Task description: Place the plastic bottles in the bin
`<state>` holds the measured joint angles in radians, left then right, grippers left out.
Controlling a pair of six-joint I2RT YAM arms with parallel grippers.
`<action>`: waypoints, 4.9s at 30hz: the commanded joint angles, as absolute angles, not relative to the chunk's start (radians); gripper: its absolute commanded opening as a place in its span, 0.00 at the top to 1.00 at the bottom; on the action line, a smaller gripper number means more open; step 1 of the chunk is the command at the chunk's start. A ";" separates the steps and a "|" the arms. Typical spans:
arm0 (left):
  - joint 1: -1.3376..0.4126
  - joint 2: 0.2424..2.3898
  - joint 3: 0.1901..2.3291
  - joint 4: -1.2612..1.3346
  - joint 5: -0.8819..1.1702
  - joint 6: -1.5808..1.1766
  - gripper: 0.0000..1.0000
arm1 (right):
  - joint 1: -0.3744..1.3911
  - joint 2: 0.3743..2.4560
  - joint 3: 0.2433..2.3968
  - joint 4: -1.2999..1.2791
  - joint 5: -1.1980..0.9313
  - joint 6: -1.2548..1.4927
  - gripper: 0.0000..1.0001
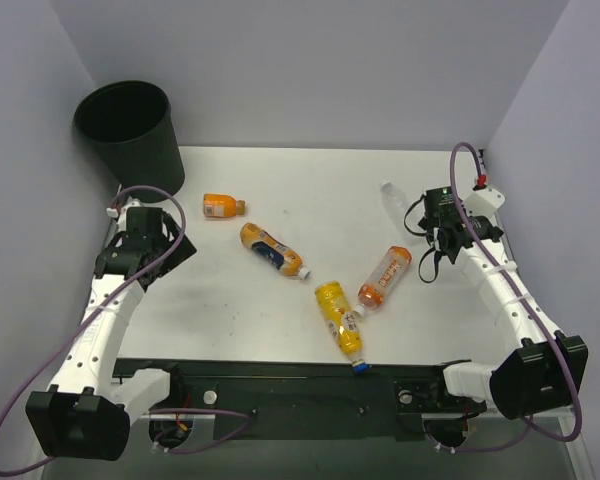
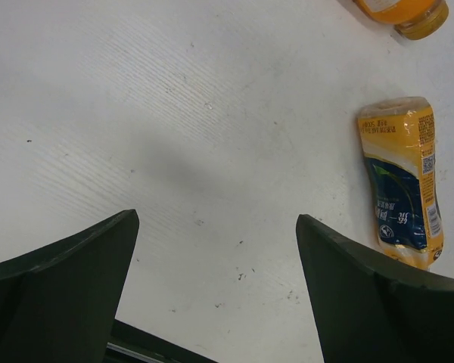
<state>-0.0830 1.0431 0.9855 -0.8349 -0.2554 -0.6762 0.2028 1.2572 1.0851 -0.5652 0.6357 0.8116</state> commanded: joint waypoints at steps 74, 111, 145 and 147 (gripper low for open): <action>-0.152 1.714 1.426 0.155 -0.331 -1.054 0.57 | 0.213 1.023 0.904 -0.391 0.413 0.775 0.00; 0.180 1.902 2.071 -0.201 -0.281 -0.704 0.03 | 0.247 1.123 0.963 -0.367 0.376 0.735 0.00; -0.476 1.580 1.077 -0.399 -0.328 -1.147 0.03 | 0.385 1.126 0.919 -0.331 0.357 0.769 0.00; -0.476 1.580 1.057 -0.351 -0.312 -1.144 0.03 | 0.387 1.124 0.919 -0.331 0.362 0.770 0.00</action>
